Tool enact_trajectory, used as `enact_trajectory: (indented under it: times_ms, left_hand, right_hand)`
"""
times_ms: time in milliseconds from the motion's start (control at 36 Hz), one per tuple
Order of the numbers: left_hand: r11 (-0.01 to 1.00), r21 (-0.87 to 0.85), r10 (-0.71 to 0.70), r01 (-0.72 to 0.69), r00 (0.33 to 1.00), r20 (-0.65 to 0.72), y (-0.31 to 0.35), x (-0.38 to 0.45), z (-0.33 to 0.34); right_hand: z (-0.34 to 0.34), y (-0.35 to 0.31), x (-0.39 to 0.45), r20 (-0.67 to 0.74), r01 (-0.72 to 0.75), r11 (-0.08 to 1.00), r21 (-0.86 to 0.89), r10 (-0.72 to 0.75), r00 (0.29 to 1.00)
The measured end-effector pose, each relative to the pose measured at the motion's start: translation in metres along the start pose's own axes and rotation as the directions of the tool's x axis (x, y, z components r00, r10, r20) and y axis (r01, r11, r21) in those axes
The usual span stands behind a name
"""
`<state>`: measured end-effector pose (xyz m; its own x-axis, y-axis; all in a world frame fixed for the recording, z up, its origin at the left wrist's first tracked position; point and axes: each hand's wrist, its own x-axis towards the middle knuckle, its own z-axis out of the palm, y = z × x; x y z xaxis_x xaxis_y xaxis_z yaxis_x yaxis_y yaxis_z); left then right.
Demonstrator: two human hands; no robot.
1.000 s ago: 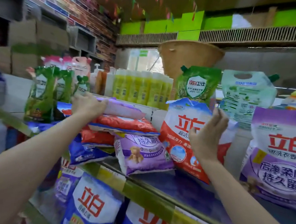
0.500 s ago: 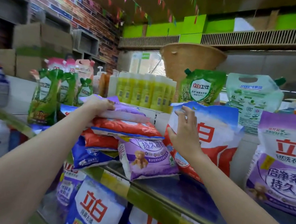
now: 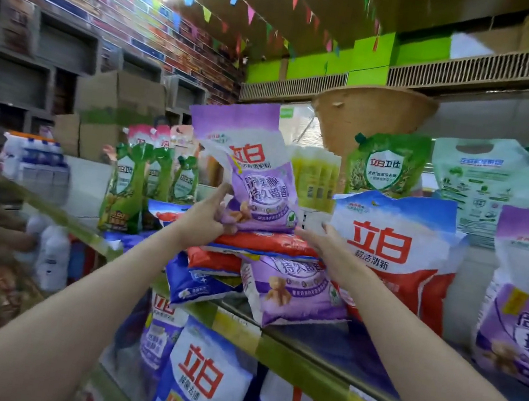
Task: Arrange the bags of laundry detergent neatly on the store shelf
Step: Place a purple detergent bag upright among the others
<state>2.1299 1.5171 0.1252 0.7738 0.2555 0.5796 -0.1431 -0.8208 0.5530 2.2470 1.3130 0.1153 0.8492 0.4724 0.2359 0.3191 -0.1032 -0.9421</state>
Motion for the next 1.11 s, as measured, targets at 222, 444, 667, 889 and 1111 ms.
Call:
enact_trajectory:
  times_ms: [222,444,667,889,1111]
  left_hand:
    - [0.915,-0.403,0.050,0.002,0.992,0.119,0.014,-0.019,0.001]
    - [0.911,-0.402,0.045,0.089,0.948,0.314,0.043,-0.032,0.017]
    - [0.883,-0.467,0.187,-0.040,0.944,0.273,0.098,-0.030,0.083]
    - [0.802,-0.587,0.326,-0.109,0.904,0.277,0.175,-0.034,0.184]
    - [0.826,-0.548,0.386,-0.131,0.840,0.381,0.222,-0.044,0.272]
  right_hand:
    - [-0.006,-0.005,-0.008,0.171,0.015,0.983,0.183,-0.047,0.984]
    - [-0.048,0.019,-0.027,0.265,-0.018,0.964,0.266,-0.056,0.963]
    - [-0.116,0.024,-0.064,-0.071,0.169,0.968,0.187,-0.158,0.985]
    - [-0.229,0.034,-0.147,-0.315,0.080,0.997,0.001,-0.076,0.946]
    - [-0.290,0.082,-0.208,-0.503,-0.101,0.980,-0.169,0.002,0.864]
